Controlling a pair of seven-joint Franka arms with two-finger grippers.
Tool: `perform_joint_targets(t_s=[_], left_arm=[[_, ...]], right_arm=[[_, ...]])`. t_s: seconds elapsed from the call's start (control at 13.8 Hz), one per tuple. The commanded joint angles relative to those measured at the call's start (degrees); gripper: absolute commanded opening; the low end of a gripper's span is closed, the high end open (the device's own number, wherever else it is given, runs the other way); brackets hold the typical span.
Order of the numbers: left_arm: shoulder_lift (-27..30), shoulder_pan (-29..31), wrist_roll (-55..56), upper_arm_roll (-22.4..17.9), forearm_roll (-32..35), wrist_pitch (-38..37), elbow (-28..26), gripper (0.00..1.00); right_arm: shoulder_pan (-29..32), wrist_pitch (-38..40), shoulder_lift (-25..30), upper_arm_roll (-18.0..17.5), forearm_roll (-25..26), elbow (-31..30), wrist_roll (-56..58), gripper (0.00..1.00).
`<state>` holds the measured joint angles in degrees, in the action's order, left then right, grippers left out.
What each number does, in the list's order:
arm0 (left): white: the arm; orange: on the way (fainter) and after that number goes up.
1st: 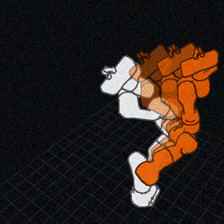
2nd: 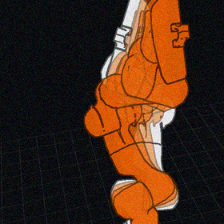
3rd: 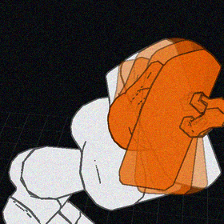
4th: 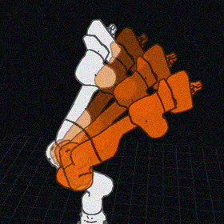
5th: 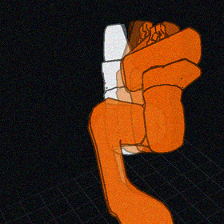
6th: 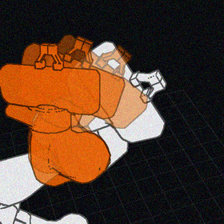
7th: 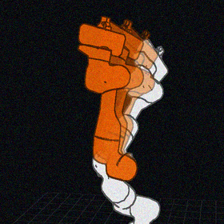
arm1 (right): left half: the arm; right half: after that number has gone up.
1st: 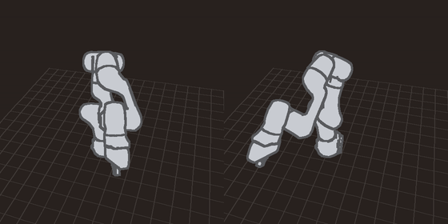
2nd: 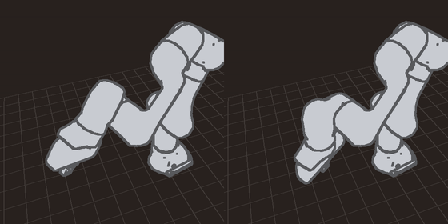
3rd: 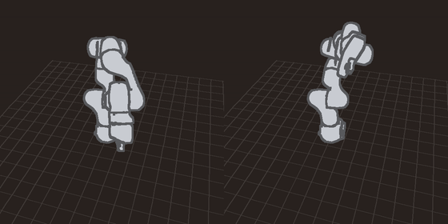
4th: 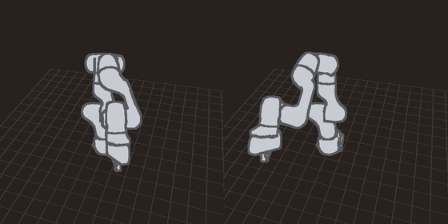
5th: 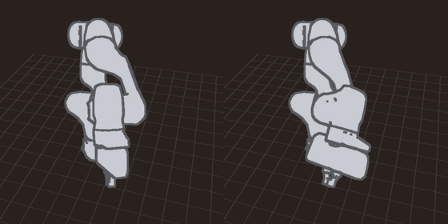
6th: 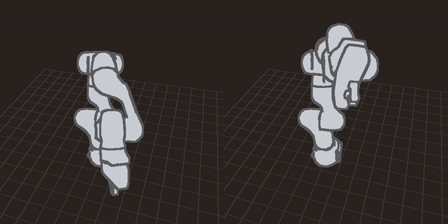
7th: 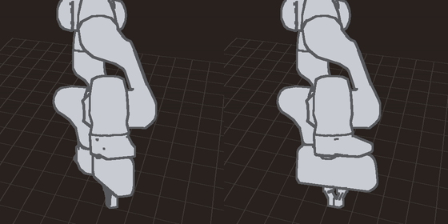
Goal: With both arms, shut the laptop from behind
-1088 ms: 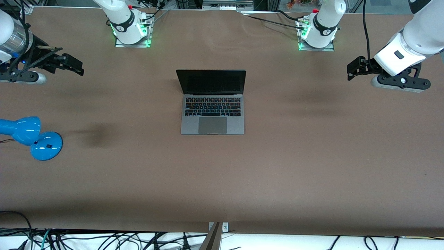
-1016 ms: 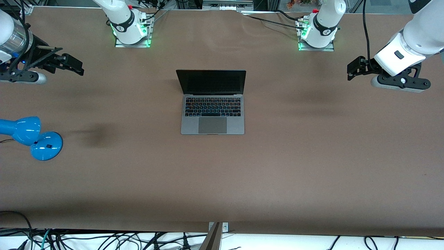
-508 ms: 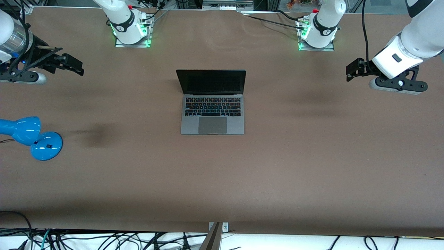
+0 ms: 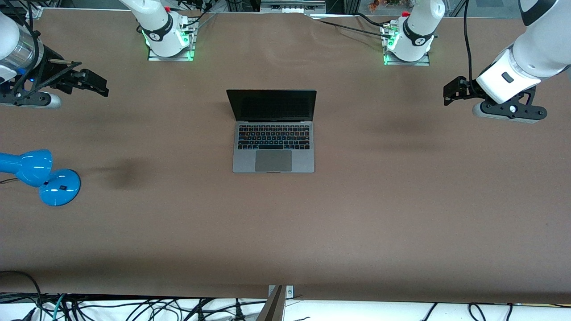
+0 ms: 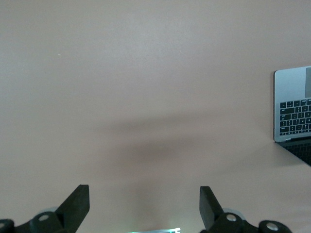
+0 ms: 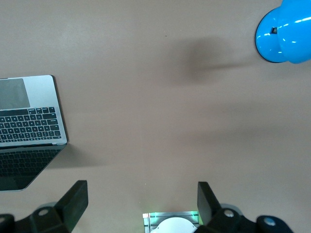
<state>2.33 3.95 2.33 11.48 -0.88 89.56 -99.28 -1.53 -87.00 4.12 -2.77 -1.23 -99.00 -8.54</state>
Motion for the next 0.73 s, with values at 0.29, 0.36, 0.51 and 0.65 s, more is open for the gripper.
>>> perform_joint_targets(t_s=[0.29, 0.36, 0.51, 0.65], left_arm=[[1.10, 0.27, 2.95, -0.05, 0.08, -5.18, 2.68, 1.00], [0.93, 0.36, 2.95, -0.49, -0.44, -6.41, 3.65, 1.00], [0.75, 0.45, 2.86, -0.50, -0.44, -7.38, 4.28, 1.00], [-0.21, 0.36, 2.86, -0.41, -0.44, -7.65, 4.28, 1.00]], right_arm=[[0.39, 2.80, 0.71, -4.59, -0.09, -2.42, -0.68, 1.00], [0.39, 2.80, 0.71, -5.31, 0.00, -2.43, -0.77, 1.00], [0.39, 2.71, 0.71, -7.94, 0.00, -2.43, -0.86, 1.00], [0.39, 2.19, 0.71, -11.63, 0.00, -2.34, -1.03, 1.00]])
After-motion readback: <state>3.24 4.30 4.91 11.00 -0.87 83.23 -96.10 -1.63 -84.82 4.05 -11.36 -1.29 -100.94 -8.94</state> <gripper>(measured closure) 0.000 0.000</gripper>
